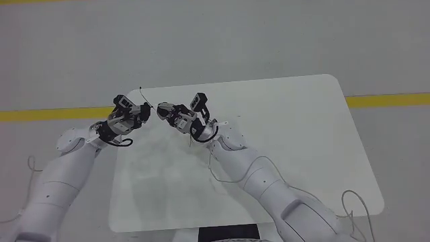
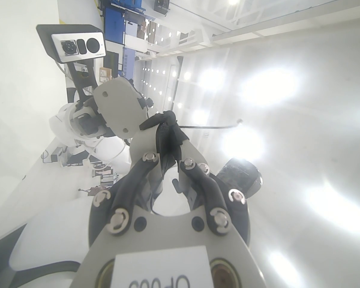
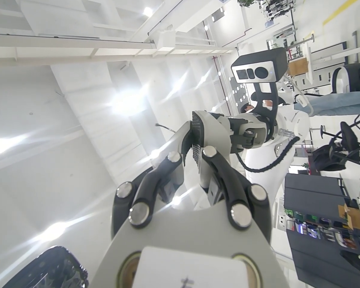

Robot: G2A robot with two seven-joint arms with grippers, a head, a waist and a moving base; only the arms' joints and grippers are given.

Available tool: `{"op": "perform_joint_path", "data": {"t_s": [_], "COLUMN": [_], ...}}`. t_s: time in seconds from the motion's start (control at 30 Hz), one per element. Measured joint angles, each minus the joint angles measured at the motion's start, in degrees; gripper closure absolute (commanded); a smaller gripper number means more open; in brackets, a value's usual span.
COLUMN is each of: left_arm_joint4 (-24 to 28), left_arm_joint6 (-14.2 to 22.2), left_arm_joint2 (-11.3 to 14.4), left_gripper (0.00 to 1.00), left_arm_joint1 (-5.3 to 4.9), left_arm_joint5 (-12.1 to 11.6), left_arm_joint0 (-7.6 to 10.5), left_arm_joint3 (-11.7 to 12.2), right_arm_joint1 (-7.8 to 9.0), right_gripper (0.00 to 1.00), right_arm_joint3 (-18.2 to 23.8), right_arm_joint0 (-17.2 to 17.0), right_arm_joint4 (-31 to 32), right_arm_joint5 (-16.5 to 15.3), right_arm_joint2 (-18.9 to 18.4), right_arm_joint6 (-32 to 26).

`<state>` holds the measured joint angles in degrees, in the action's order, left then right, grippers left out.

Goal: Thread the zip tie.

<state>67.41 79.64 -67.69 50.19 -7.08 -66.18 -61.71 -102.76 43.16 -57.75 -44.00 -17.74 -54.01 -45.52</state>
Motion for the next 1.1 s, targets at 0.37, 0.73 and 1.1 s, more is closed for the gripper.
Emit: {"op": "perform_joint_path", "data": {"t_s": [0.37,0.73,1.1], "left_arm_joint4": [0.0,0.0,0.0], "left_arm_joint6": [0.0,0.0,0.0], "left_arm_joint2": [0.0,0.0,0.0], "left_gripper": [1.00,1.00,1.00], "left_arm_joint1": [0.00,0.00,0.00], "left_arm_joint5": [0.0,0.0,0.0], "left_arm_joint0": [0.00,0.00,0.00], "left_arm_joint3": [0.0,0.0,0.0], "right_arm_joint1": [0.11,-0.05,-0.20], "right_gripper": [0.53,0.66,0.76], "right_arm_joint3": [1.0,1.8,1.7], "right_arm_joint0": [-0.7,-0.9,-0.8], "right_arm_joint4": [0.7,0.0,-0.4], "right_arm_joint5": [0.4,0.1,-0.2], "right_arm_joint2": [0.1,0.1,0.2], "right_arm_joint6": [-0.1,-0.5,-0.9]}}
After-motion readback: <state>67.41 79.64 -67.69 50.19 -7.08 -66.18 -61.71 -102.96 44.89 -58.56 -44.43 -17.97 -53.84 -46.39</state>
